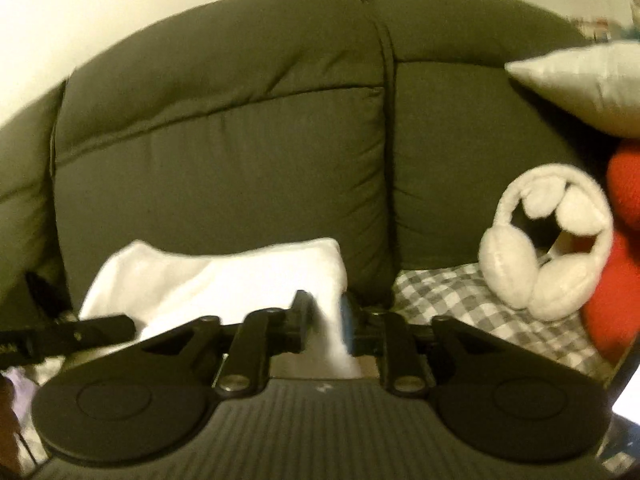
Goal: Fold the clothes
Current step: 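Carry the held white cloth with the left gripper toward the green sofa, then lower the white cloth onto the stack of folded clothes with the left gripper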
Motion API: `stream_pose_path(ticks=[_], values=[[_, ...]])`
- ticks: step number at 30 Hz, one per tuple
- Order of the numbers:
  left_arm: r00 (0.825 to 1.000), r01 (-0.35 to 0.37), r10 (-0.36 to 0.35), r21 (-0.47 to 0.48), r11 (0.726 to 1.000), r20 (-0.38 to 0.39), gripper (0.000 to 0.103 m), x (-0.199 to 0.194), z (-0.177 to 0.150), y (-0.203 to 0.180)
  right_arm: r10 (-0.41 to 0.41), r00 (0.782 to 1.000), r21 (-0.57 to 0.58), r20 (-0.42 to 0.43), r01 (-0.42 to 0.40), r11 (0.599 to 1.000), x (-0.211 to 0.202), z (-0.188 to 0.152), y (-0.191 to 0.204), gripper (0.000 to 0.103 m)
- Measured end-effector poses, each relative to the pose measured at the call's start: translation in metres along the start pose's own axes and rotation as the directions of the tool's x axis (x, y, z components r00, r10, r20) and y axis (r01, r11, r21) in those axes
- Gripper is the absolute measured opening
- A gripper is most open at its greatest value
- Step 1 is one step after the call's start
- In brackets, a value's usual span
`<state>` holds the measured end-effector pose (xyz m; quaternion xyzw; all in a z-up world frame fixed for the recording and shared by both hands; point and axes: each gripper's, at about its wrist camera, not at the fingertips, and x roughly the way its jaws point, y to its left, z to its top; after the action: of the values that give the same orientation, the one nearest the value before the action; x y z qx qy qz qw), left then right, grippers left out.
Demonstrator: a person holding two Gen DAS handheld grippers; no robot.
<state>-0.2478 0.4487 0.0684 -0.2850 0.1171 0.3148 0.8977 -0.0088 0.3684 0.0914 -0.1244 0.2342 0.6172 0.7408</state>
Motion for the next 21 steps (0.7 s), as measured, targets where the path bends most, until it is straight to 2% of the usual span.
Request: stream_pose_path(ticks=[3, 7, 10, 13, 17, 21], values=[[0.998, -0.018, 0.016, 0.033, 0.999, 0.059, 0.042, -0.015, 0.003, -0.004, -0.028, 0.997, -0.044, 0.073, 0.031, 0.999, -0.016, -0.003, 0.005, 0.033], [0.995, 0.023, -0.030, 0.073, 0.997, 0.094, 0.047, -0.025, 0.011, -0.020, -0.012, 0.989, -0.019, 0.149, 0.015, 1.000, -0.034, -0.001, 0.006, 0.034], [0.995, 0.054, -0.066, 0.142, 0.988, 0.081, 0.049, -0.018, 0.009, -0.037, 0.023, 0.990, -0.026, 0.137, -0.019, 0.999, -0.035, -0.002, 0.014, 0.034], [0.999, 0.034, -0.041, 0.185, 0.982, 0.034, 0.049, 0.000, -0.001, -0.043, 0.013, 0.994, -0.045, 0.108, -0.009, 0.999, -0.029, -0.009, 0.023, 0.035], [0.998, -0.039, 0.048, 0.222, 0.974, -0.034, 0.048, 0.020, -0.020, -0.035, 0.005, 0.999, -0.014, 0.053, -0.004, 1.000, -0.016, -0.021, 0.026, 0.037], [0.999, -0.047, 0.052, 0.226, 0.973, -0.015, 0.048, 0.013, -0.021, -0.033, -0.032, 0.999, -0.037, 0.042, 0.034, 0.999, -0.011, -0.025, 0.035, 0.041]])
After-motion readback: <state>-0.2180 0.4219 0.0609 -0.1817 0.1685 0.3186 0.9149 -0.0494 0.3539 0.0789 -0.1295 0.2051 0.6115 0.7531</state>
